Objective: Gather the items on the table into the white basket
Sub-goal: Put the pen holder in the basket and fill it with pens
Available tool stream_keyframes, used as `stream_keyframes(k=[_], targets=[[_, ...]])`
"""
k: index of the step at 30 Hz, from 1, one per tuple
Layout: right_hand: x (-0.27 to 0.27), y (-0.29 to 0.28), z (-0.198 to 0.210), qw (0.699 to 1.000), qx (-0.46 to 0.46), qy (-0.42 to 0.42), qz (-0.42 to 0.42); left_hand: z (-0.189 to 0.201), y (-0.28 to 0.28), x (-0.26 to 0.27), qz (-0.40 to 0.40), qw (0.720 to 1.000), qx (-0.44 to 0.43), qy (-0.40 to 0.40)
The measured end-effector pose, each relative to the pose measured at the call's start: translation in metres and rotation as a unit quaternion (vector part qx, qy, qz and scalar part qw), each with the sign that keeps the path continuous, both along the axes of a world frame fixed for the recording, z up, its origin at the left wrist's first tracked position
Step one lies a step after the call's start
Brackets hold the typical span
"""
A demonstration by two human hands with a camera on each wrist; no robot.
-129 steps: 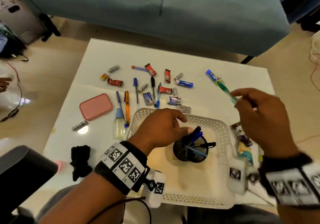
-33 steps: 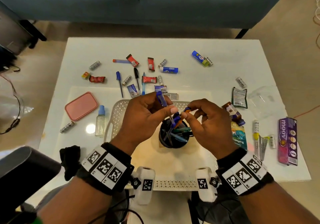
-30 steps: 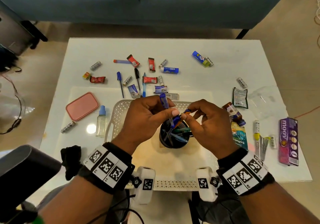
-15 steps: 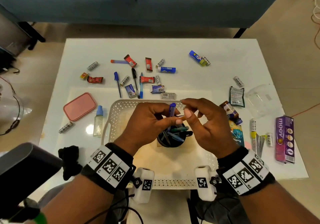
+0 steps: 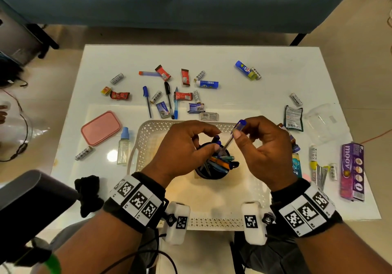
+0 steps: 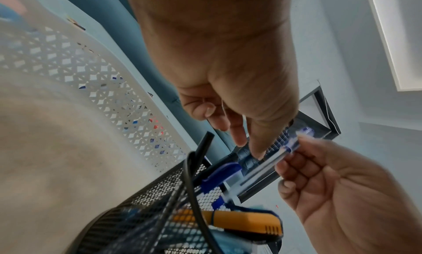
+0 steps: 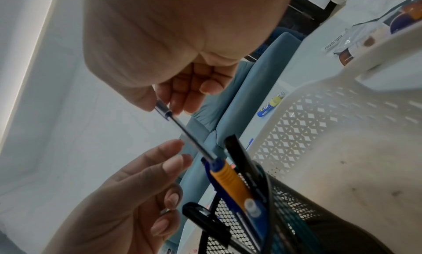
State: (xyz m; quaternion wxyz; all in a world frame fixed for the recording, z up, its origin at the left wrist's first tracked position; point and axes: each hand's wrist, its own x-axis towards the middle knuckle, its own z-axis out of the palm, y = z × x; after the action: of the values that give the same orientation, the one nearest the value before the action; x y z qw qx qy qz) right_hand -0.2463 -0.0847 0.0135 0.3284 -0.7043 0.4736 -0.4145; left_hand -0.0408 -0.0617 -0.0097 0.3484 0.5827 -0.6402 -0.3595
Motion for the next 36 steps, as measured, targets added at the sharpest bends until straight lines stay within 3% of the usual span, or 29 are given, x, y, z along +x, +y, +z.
stream_keyframes(k=[5, 15, 23, 29, 33, 36], targets=[[0.001, 0.002, 0.003, 1.000, -0.002, -0.003, -0.027, -0.005, -0.002, 0.002, 0.026, 0.998, 0.047, -0.030], [-0.001, 0.002, -0.007, 0.993, -0.068, 0.096, 0.016, -0.012, 0.000, -0.007, -0.048, 0.990, 0.084, -0.107], [-0.004, -0.004, -0.010, 0.971, 0.058, 0.191, 0.135, -0.008, -0.004, -0.003, -0.036, 0.986, 0.068, -0.145], [0.000, 0.005, -0.006, 0.905, 0.096, 0.349, 0.226, -0.008, -0.004, 0.000, -0.028, 0.990, 0.083, -0.114], [0.003, 0.006, -0.011, 0.897, 0.114, 0.355, 0.239, -0.007, -0.005, 0.000, -0.034, 0.991, 0.084, -0.097], [0.001, 0.002, -0.013, 0.910, 0.115, 0.326, 0.230, -0.005, -0.005, 0.003, -0.040, 0.991, 0.084, -0.095]])
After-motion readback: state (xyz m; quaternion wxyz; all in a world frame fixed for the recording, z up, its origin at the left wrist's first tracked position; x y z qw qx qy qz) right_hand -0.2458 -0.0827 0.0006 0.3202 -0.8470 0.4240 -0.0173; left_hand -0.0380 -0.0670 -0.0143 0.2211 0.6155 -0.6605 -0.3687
